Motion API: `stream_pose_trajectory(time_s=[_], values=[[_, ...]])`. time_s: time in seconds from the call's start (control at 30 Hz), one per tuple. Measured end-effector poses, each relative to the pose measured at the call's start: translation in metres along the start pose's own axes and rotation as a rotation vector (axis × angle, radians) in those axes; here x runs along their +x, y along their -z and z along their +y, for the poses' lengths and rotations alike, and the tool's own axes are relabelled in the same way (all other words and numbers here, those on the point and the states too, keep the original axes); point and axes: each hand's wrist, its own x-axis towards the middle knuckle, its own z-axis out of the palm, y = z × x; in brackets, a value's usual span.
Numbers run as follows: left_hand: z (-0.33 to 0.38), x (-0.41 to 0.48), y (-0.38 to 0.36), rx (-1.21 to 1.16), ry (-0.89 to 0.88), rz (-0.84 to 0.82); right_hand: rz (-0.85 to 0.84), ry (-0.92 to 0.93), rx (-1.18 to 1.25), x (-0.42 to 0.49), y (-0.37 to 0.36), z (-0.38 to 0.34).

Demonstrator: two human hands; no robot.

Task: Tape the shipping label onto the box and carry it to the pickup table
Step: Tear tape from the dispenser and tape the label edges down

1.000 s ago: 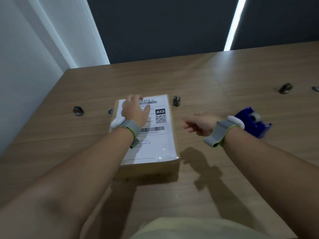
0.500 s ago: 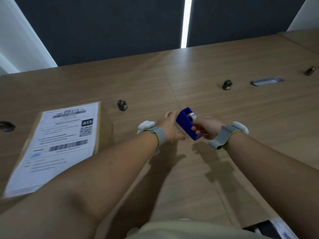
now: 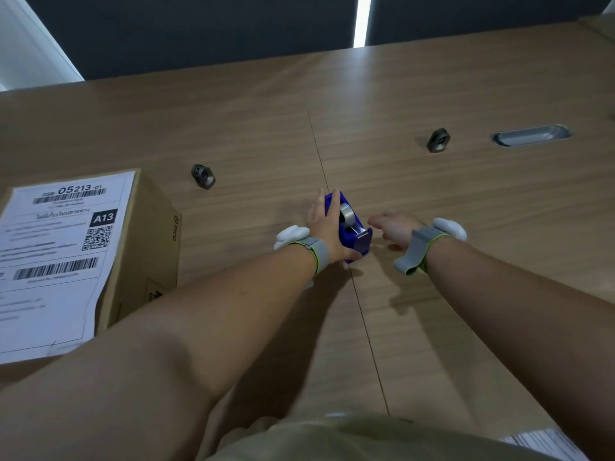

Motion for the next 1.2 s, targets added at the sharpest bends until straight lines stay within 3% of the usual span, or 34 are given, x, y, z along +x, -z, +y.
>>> stream_pose_trajectory(time_s=[0.6,1.2], values=[[-0.005,0.021,-0.012,-0.042,0.006,0.049,-0.246,-0.066,0.064,0.022,-0.003,-0.012],[-0.013,0.024,-0.016,0.021,-0.02,0.055,-0.197,-0.096,0.115,0.014,-0.004,0.05]])
